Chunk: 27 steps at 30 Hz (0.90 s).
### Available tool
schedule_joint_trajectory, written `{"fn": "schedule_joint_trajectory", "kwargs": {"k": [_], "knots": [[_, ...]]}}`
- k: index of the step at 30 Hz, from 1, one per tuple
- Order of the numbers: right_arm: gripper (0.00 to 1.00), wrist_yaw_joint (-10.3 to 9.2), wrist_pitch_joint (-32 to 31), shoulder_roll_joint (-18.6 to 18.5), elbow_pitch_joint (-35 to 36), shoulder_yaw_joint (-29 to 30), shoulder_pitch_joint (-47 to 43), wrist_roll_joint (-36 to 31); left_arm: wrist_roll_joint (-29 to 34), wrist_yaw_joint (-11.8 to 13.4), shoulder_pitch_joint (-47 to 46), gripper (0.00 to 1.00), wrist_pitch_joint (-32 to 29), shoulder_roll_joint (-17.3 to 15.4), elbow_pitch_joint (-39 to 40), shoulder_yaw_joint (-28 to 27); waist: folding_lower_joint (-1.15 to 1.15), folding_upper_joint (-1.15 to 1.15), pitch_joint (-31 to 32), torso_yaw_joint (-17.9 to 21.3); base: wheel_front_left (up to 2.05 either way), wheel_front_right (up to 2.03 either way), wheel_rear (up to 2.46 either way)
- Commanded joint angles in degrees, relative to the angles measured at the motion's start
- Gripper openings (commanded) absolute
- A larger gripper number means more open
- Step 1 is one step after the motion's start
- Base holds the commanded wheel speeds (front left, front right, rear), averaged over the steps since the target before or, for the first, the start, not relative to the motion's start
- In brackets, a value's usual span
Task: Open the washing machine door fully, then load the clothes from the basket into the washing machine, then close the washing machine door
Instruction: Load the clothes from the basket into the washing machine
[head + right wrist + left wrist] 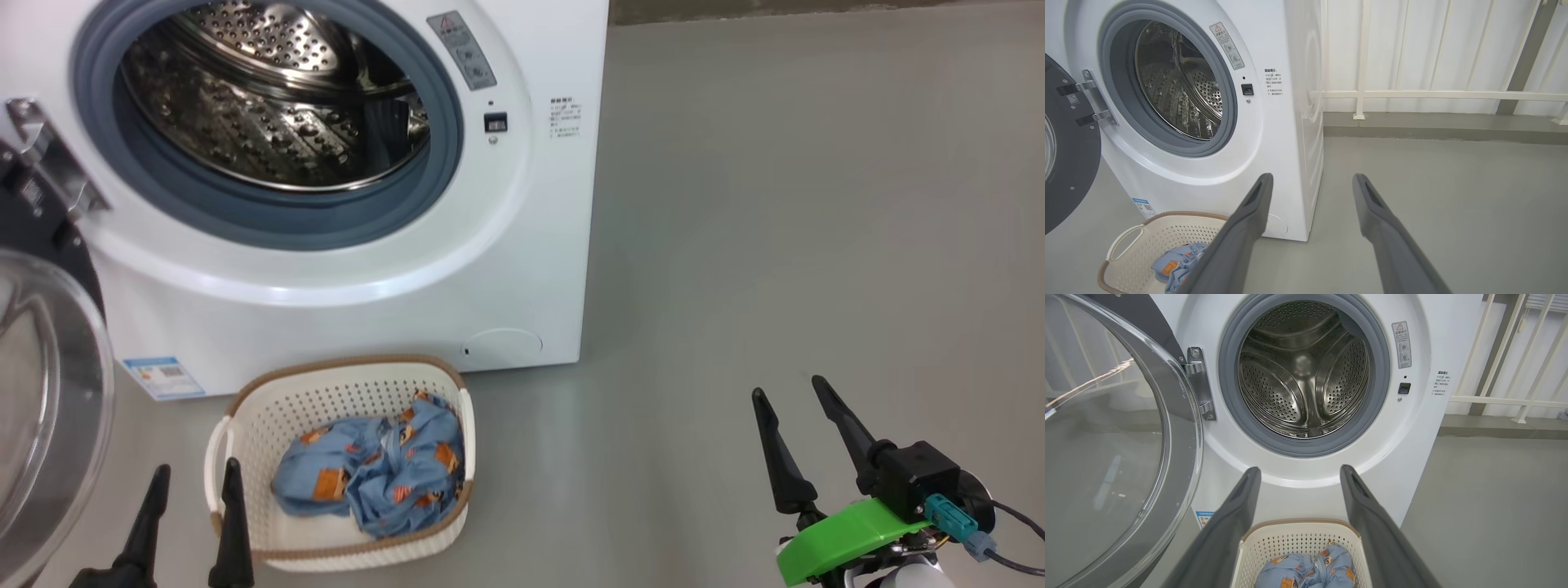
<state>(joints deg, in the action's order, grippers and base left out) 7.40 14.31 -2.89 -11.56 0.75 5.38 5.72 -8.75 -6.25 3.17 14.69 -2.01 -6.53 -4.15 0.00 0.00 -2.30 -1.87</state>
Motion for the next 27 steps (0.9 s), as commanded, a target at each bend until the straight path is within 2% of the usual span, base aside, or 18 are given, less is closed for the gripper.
{"fn": "schedule_joint_trajectory", "kwargs": {"k": [1, 7, 13, 27], "knots": [[1.00, 0.09, 0.69, 0.02, 1.24, -1.47, 1.11, 0.54, 0.03, 0.25, -2.66, 1.00, 0.31, -0.87, 1.39, -2.16, 0.00, 0.00, -0.12, 0.00, 2.13, -2.13, 0.00], [1.00, 0.09, 0.69, 0.02, 1.23, -1.31, 1.19, 0.69, 0.02, 0.74, -2.90, 1.00, 0.31, -0.87, 2.44, -2.89, 0.00, 0.00, -0.28, -0.08, 1.96, -1.96, 0.00], [1.00, 0.09, 0.69, 0.02, 1.11, -1.32, 0.99, 0.81, 0.20, 1.02, -2.40, 1.00, 0.31, -0.87, 2.38, -3.28, 0.00, 0.00, -0.08, -0.10, 1.20, -1.20, 0.00], [1.00, 0.09, 0.69, 0.02, 0.90, -1.69, 0.85, 1.16, -0.66, 0.77, -1.80, 1.00, 0.31, -0.87, 1.70, -3.28, 0.00, 0.00, -0.02, -0.30, 0.17, -0.17, 0.00]]}}
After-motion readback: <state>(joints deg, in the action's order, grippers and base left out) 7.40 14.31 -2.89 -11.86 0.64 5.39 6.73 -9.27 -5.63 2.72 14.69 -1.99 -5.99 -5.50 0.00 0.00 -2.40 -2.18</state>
